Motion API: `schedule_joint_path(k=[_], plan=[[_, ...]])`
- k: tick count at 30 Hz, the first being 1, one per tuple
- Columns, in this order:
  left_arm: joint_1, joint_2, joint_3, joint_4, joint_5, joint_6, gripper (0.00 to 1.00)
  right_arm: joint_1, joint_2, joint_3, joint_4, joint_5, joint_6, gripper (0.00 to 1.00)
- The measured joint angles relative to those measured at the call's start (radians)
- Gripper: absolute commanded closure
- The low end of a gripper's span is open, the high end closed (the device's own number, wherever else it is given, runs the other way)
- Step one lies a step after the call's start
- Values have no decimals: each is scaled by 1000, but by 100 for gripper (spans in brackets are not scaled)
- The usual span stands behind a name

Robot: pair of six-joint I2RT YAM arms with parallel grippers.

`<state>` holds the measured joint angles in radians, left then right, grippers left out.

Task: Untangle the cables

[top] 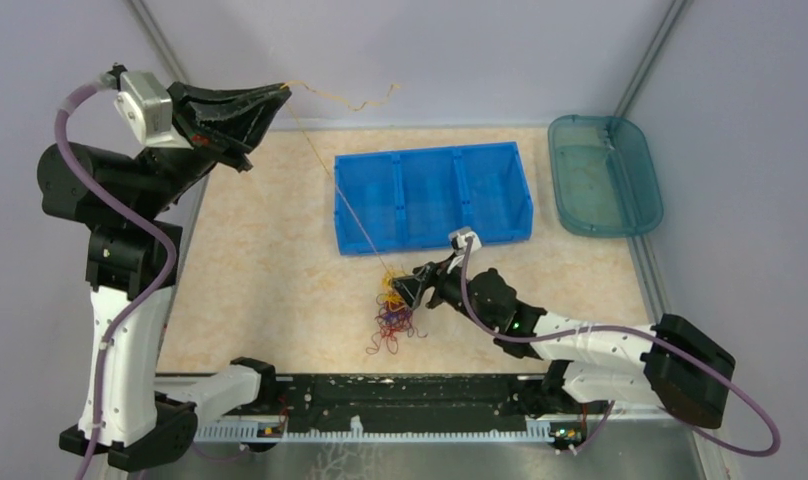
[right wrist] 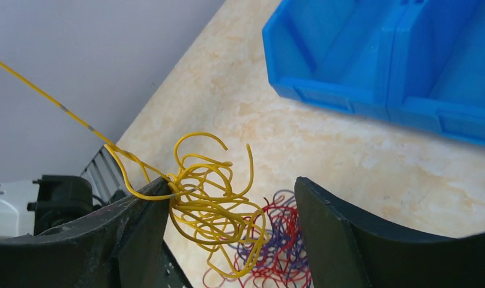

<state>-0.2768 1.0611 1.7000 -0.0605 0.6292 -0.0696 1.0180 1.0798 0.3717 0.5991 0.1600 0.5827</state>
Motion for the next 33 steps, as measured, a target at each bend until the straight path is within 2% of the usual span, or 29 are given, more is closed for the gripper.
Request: schedule_joint_path(k=[6,10,12,15,18,23,26,33], plan=[[-3,49,117,0,-57,33,100,-24,27,-15,150,11,26,26],[-3,38,107,1,-140,84,100,-115,-6,-138,342,-63,132,29],[-4,30,93,16,-188,115,100,-139,-25,-178,369,-100,161,32],[0,12,78,90,-264,155,100,-153,-24,-208,307,-153,195,43],[-1,-38,21,131,-294,194,100,-158,-40,-208,260,-198,233,46],[-1,-96,-71,146,-299,223,100,-159,-110,-114,113,-239,206,35],[-1,-84,-82,134,-261,211,100,-159,-117,-58,82,-257,158,33],[-1,-40,-44,84,-113,143,100,-134,8,197,61,-381,-37,28]])
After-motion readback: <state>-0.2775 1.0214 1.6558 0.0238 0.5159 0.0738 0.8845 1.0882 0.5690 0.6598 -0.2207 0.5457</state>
